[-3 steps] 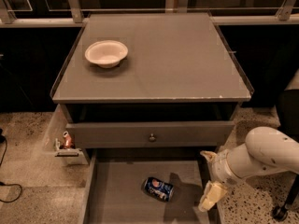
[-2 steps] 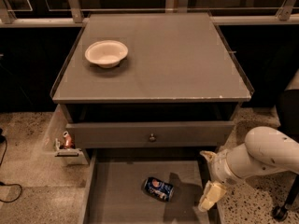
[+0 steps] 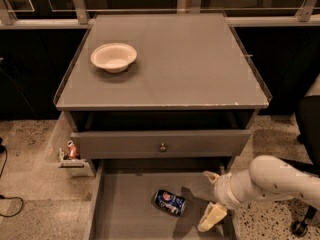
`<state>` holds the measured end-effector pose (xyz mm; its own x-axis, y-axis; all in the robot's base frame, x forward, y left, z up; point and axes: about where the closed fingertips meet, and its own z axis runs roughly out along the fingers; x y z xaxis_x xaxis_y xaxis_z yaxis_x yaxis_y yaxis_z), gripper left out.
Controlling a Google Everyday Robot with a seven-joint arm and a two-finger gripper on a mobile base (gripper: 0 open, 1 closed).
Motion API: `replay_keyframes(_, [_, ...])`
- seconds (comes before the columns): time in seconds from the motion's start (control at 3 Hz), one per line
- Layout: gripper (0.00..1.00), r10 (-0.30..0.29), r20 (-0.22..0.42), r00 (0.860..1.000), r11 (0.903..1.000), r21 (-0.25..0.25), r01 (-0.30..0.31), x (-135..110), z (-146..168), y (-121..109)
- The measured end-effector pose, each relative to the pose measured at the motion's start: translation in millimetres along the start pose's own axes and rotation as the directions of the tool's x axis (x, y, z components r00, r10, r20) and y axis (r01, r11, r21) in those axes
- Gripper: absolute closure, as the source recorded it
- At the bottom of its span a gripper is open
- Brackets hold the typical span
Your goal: Pick pepsi can from middle drawer and place on counter
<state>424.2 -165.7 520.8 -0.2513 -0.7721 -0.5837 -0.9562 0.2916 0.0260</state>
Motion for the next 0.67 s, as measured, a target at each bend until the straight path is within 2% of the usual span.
replay_keyframes(0.33, [0.00,-0.006,0.102,0.995,0.9993,0.036,0.002,3.5,46.2,-7.6])
replay_keyframes(0.67, [0.00,-0.018,0.180,0.984,0.9980,0.063,0.007,5.3,80.2,-13.3])
